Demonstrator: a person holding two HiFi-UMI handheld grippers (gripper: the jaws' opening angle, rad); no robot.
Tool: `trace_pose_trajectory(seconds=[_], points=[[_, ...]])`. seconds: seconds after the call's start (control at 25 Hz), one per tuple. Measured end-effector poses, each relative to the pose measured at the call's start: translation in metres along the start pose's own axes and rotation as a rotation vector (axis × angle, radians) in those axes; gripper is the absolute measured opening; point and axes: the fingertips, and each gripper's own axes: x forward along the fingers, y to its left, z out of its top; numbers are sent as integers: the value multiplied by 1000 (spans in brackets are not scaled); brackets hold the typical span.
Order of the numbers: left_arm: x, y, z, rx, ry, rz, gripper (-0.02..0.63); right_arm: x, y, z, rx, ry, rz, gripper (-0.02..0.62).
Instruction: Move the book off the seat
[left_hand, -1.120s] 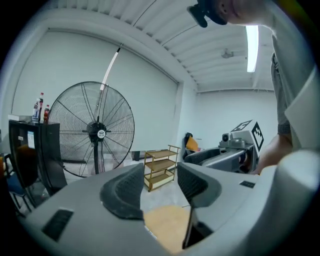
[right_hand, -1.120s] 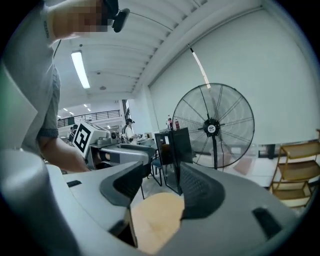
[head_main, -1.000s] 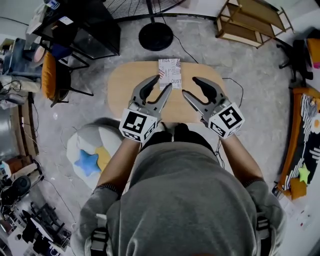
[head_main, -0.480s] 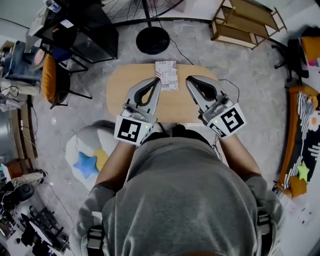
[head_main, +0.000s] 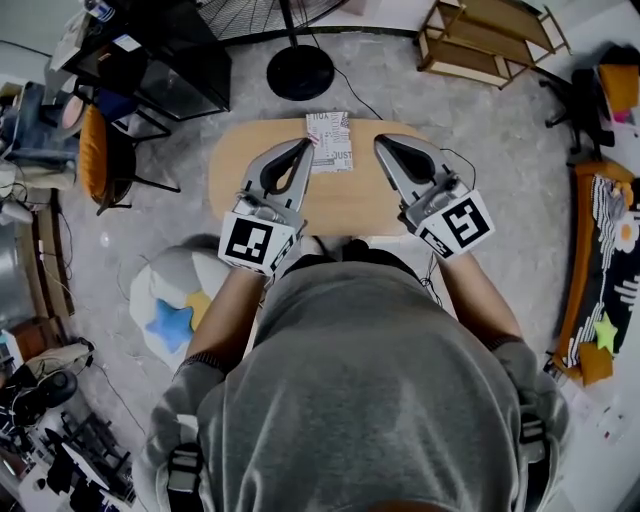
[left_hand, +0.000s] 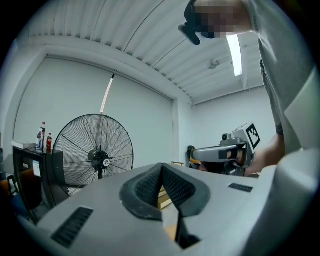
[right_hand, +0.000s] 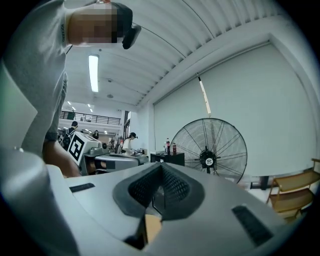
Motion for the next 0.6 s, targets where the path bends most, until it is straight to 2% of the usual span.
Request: trace_pose_trajectory(seconds=[0.6], points=[[-3,-1,-3,23,12,-7,15,3,10,-5,-4,16,17,5]])
